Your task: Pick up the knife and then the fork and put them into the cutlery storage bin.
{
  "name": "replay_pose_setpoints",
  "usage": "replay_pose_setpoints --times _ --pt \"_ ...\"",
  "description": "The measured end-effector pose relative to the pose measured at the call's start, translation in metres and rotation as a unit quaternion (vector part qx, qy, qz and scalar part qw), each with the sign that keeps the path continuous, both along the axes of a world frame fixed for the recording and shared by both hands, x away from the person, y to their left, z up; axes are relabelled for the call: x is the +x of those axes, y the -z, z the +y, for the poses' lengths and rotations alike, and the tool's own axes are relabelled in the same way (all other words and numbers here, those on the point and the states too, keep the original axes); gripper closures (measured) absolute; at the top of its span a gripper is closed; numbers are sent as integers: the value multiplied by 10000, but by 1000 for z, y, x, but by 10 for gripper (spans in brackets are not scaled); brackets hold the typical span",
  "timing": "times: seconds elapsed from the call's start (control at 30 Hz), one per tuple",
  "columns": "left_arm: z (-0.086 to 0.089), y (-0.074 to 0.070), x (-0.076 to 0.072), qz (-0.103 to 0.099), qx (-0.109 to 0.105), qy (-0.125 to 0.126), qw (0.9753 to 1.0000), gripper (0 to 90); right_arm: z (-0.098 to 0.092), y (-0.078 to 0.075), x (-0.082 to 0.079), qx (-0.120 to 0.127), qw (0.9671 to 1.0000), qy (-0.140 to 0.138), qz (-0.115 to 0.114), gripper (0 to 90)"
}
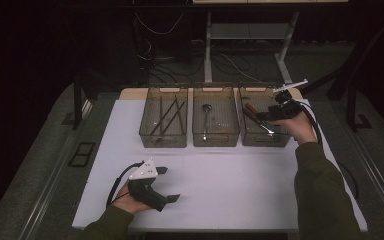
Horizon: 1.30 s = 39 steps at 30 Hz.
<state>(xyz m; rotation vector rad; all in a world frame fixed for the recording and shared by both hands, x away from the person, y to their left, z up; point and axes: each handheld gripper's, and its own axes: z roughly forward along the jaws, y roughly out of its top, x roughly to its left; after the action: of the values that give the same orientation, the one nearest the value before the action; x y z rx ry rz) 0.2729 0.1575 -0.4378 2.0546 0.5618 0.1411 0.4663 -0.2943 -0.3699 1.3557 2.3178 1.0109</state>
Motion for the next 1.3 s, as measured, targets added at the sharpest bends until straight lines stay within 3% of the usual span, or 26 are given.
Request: replay_pose_setpoints --times 0.3,0.57,0.83,0.97,1.3 --pt "3 -1 5 -42 40 -51 10000 0 -8 -10 -22 397 9987 47 -302 204" --pt "4 1 7 -37 37 -75 10000 0 -7 -9 -50 391 9968 -72 -692 189" --pt "4 1 7 -17 97 -61 9999 0 -1 -7 -78 461 9944 -241 -914 170" --pt "3 1 6 -9 93 -78 9999 0 5 -4 -92 481 9936 -339 -965 126" --pt "2 2 6 14 107 -71 9999 0 6 10 -125 609 9917 -388 -1066 126"
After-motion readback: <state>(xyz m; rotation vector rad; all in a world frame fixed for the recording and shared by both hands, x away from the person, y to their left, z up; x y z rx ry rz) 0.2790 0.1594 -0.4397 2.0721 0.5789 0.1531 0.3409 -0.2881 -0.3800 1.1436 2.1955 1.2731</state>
